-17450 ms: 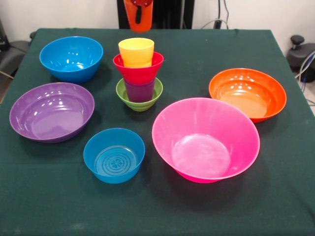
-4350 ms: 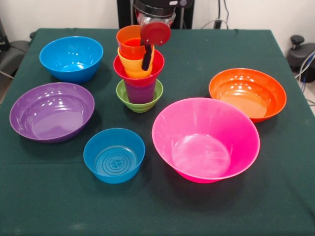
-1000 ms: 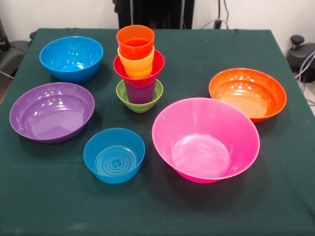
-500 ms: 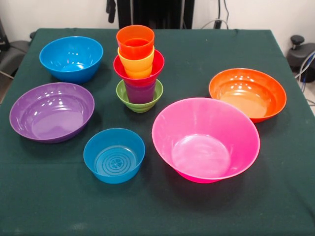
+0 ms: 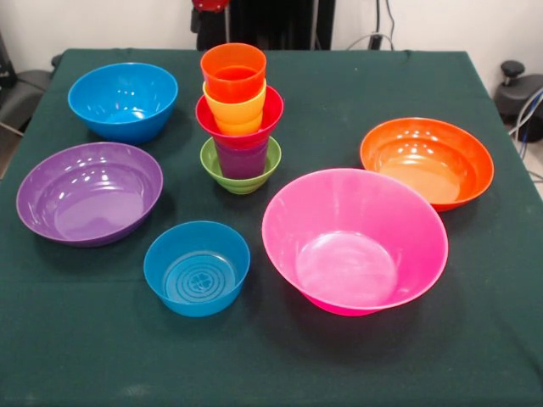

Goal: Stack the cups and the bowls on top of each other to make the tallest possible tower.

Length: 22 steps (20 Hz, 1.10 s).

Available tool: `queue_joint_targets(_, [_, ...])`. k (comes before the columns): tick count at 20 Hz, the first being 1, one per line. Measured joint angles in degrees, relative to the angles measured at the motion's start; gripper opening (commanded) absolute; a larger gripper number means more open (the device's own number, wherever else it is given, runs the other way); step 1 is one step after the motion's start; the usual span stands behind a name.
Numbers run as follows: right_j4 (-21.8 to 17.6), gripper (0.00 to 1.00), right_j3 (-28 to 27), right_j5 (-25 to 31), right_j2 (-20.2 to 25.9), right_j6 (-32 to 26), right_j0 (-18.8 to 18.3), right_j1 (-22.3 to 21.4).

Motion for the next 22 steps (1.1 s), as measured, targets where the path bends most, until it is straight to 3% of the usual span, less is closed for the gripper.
queue_joint_targets(11, [-0.7, 1.00, -0.1, -1.0, 0.2, 0.0, -2.2, 3.1])
queue_joint_targets(22, [-0.7, 1.00, -0.3, -1.0, 0.2, 0.0, -3.3, 3.7])
